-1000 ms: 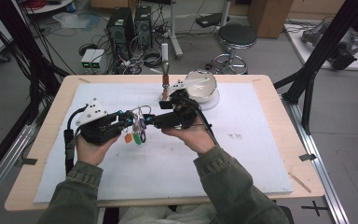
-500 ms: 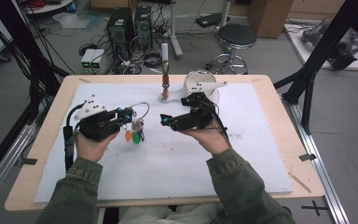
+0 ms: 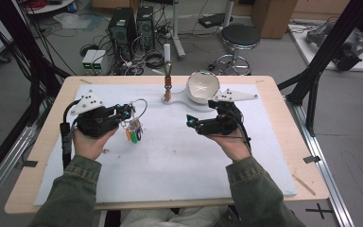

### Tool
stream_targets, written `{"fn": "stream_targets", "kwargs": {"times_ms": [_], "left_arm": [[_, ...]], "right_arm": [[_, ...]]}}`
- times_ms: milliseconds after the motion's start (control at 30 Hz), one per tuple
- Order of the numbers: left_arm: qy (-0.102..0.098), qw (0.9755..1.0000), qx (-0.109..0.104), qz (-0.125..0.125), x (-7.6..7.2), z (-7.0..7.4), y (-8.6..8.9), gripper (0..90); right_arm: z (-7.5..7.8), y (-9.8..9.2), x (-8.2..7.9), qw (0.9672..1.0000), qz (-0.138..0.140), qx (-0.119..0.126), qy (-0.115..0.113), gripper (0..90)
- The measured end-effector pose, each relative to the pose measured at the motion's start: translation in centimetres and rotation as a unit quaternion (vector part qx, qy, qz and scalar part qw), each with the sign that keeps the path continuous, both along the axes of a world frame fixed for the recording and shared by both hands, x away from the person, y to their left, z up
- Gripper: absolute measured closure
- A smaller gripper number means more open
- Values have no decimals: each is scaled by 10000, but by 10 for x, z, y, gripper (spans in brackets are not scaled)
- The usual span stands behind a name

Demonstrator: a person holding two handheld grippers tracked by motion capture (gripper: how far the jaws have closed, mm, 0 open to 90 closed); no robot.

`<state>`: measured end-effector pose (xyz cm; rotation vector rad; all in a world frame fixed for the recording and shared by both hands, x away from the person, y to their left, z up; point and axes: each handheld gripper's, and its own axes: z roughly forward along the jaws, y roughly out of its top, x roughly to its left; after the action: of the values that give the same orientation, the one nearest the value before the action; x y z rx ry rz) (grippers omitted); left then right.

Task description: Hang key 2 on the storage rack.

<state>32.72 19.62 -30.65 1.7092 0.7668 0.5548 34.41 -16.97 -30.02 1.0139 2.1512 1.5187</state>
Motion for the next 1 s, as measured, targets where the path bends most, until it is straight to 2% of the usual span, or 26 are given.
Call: {"fn": "stream_targets", "kwargs": {"times_ms": [133, 167, 333, 567, 800, 1000], "left_arm": [[-42, 10000, -37, -4, 2, 6, 3, 816], [-58, 10000, -39, 10, 3, 8, 4, 851], [-62, 9999, 52, 80, 10, 14, 5, 851], [-9, 9999, 12, 157, 24, 16, 7, 851], [-20, 9998, 13, 217, 34, 24, 7, 852], [-29, 9996, 23, 269, 43, 33, 7, 852]], "right_arm": [[-8, -15, 0, 9998, 3, 114, -188, 6], [-10, -18, 0, 9997, -47, 133, -177, 6], [-20, -38, 0, 9994, -257, 159, -184, 6], [-31, -64, -4, 9983, -510, 99, -274, 6], [-50, -89, -10, 9970, -758, 4, -157, 6], [-61, -106, -16, 9952, -973, 64, -129, 6]]}}
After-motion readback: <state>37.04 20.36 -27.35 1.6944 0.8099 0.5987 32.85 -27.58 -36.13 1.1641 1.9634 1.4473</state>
